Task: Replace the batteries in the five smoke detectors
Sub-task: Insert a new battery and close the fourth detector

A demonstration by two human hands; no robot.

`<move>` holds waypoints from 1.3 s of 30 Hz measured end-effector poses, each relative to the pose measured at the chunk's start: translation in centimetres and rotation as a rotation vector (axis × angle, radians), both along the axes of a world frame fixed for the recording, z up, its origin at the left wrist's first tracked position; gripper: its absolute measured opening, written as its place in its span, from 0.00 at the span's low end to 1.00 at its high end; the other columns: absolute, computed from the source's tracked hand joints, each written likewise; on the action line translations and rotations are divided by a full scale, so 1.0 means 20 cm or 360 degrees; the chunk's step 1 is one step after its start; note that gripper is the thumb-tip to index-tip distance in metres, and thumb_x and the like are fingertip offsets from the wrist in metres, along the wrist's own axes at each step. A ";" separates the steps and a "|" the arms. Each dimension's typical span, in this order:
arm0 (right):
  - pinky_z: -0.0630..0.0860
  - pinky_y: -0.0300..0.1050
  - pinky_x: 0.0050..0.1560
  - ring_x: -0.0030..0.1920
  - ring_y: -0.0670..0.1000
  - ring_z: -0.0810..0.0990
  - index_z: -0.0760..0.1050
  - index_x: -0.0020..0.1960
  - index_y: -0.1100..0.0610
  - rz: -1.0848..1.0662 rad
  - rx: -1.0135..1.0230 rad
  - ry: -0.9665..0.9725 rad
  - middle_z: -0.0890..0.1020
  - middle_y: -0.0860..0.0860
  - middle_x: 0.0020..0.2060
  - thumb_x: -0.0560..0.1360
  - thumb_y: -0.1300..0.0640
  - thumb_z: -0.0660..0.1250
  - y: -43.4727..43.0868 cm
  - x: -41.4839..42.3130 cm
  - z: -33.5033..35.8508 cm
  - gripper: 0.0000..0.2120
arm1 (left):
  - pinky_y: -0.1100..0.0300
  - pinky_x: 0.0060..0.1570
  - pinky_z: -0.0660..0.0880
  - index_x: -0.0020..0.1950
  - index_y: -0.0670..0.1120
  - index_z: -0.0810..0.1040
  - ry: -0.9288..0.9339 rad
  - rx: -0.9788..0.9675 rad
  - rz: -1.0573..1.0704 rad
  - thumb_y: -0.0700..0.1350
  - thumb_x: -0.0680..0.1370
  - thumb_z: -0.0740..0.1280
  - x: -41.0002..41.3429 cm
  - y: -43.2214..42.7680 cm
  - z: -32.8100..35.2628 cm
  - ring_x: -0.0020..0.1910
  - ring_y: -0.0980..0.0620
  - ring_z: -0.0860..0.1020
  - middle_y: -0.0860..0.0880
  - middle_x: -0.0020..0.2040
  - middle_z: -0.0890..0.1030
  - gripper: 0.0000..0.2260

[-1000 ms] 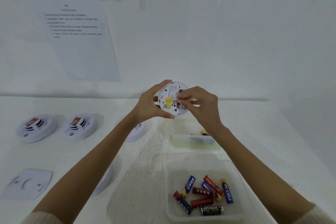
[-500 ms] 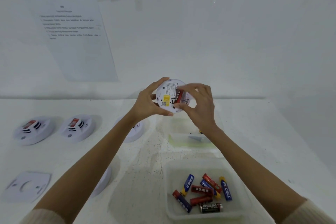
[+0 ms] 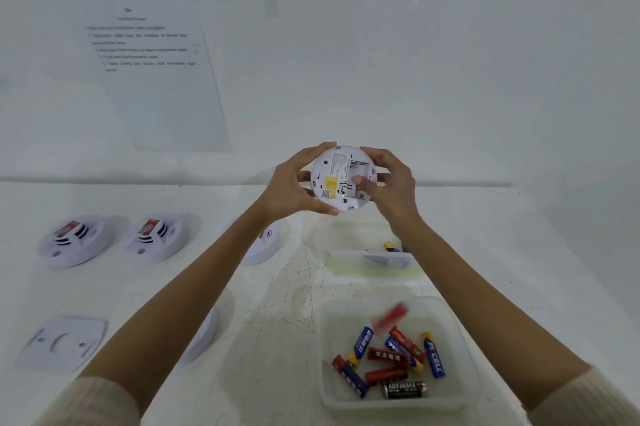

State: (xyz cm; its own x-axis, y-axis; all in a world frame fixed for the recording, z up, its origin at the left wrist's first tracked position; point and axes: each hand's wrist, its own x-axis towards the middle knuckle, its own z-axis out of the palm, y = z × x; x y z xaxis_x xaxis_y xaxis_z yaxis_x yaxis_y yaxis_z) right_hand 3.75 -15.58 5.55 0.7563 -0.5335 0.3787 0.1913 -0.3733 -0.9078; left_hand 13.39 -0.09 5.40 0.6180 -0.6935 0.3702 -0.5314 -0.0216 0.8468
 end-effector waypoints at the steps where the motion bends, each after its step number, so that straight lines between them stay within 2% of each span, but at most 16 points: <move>1: 0.77 0.39 0.47 0.48 0.44 0.77 0.76 0.57 0.54 -0.0032 -0.0010 -0.0001 0.80 0.45 0.48 0.68 0.68 0.70 0.01 0.01 0.00 0.20 | 0.62 0.43 0.80 0.68 0.52 0.69 0.0038 -0.0015 0.0002 0.36 0.57 0.81 0.00 -0.01 -0.01 0.57 0.52 0.76 0.54 0.64 0.72 0.43; 5: 0.76 0.41 0.53 0.52 0.49 0.77 0.75 0.61 0.56 -0.0072 -0.0037 0.0081 0.80 0.52 0.55 0.69 0.68 0.68 0.02 0.05 -0.02 0.22 | 0.61 0.43 0.80 0.69 0.52 0.69 0.0151 -0.0015 0.0043 0.37 0.57 0.81 0.00 -0.03 -0.05 0.57 0.47 0.76 0.52 0.64 0.73 0.43; 9: 0.70 0.36 0.50 0.50 0.47 0.75 0.72 0.63 0.54 -0.0011 -0.0171 0.0266 0.77 0.52 0.55 0.71 0.59 0.71 -0.02 0.01 -0.03 0.22 | 0.60 0.42 0.80 0.69 0.53 0.69 0.0213 -0.0004 0.0067 0.39 0.57 0.82 0.01 -0.01 -0.09 0.57 0.45 0.76 0.52 0.64 0.73 0.44; 11: 0.68 0.32 0.46 0.48 0.46 0.74 0.73 0.61 0.53 -0.0077 -0.0244 0.0279 0.75 0.52 0.53 0.70 0.58 0.72 -0.05 -0.03 0.00 0.20 | 0.60 0.41 0.80 0.68 0.54 0.69 0.0241 0.0005 0.0051 0.37 0.57 0.81 0.01 -0.01 -0.09 0.57 0.45 0.77 0.52 0.64 0.73 0.43; 13: 0.70 0.26 0.40 0.41 0.44 0.74 0.73 0.54 0.53 -0.0082 -0.0253 0.0255 0.75 0.52 0.48 0.70 0.59 0.72 -0.06 -0.10 0.05 0.15 | 0.59 0.41 0.80 0.68 0.54 0.69 0.0243 0.0025 0.0028 0.36 0.57 0.81 0.02 0.00 -0.08 0.56 0.46 0.77 0.51 0.65 0.72 0.43; 16: 0.75 0.34 0.35 0.33 0.43 0.75 0.72 0.48 0.55 0.0119 -0.0176 0.0295 0.76 0.49 0.38 0.68 0.60 0.73 -0.04 -0.21 0.10 0.12 | 0.59 0.41 0.80 0.68 0.55 0.69 0.0244 0.0048 0.0005 0.35 0.57 0.81 0.02 -0.01 -0.08 0.54 0.47 0.78 0.51 0.64 0.74 0.43; 17: 0.75 0.33 0.34 0.32 0.43 0.75 0.73 0.47 0.55 0.0162 -0.0234 0.0323 0.76 0.48 0.36 0.68 0.60 0.74 -0.03 -0.23 0.10 0.11 | 0.60 0.41 0.80 0.68 0.54 0.69 0.0234 0.0053 -0.0003 0.35 0.58 0.81 0.01 -0.01 -0.08 0.54 0.48 0.78 0.52 0.64 0.74 0.42; 20: 0.70 0.26 0.37 0.35 0.44 0.76 0.75 0.47 0.55 0.0150 -0.0361 0.0346 0.77 0.47 0.36 0.68 0.62 0.73 -0.01 -0.25 0.09 0.10 | 0.61 0.41 0.80 0.68 0.53 0.69 0.0219 0.0070 -0.0023 0.34 0.58 0.80 -0.02 -0.02 -0.07 0.54 0.50 0.78 0.52 0.63 0.74 0.42; 25: 0.69 0.25 0.39 0.39 0.47 0.76 0.76 0.46 0.55 0.0172 -0.0424 0.0425 0.78 0.49 0.38 0.68 0.63 0.72 -0.01 -0.24 0.07 0.09 | 0.62 0.40 0.79 0.68 0.53 0.69 0.0193 0.0096 -0.0033 0.34 0.58 0.80 -0.06 -0.01 -0.06 0.53 0.51 0.78 0.54 0.63 0.74 0.42; 31: 0.68 0.22 0.39 0.39 0.48 0.77 0.77 0.45 0.55 0.0189 -0.0483 0.0501 0.80 0.50 0.40 0.68 0.63 0.72 0.04 -0.30 0.05 0.08 | 0.58 0.43 0.81 0.69 0.52 0.69 0.0210 0.0115 -0.0065 0.34 0.58 0.80 -0.15 0.06 -0.04 0.55 0.48 0.77 0.52 0.63 0.74 0.42; 36: 0.68 0.22 0.40 0.39 0.47 0.77 0.77 0.43 0.53 0.0210 -0.0506 0.0494 0.80 0.50 0.39 0.68 0.62 0.73 0.10 -0.42 0.07 0.08 | 0.58 0.43 0.80 0.68 0.54 0.69 0.0216 0.0139 -0.0110 0.35 0.58 0.81 -0.25 0.14 -0.02 0.55 0.49 0.77 0.54 0.64 0.74 0.42; 39: 0.69 0.23 0.40 0.38 0.44 0.77 0.77 0.44 0.53 0.0198 -0.0510 0.0473 0.80 0.51 0.40 0.68 0.63 0.72 0.15 -0.50 0.06 0.08 | 0.55 0.43 0.81 0.68 0.55 0.70 0.0248 0.0142 -0.0144 0.36 0.57 0.81 -0.32 0.18 -0.01 0.56 0.49 0.77 0.55 0.64 0.73 0.43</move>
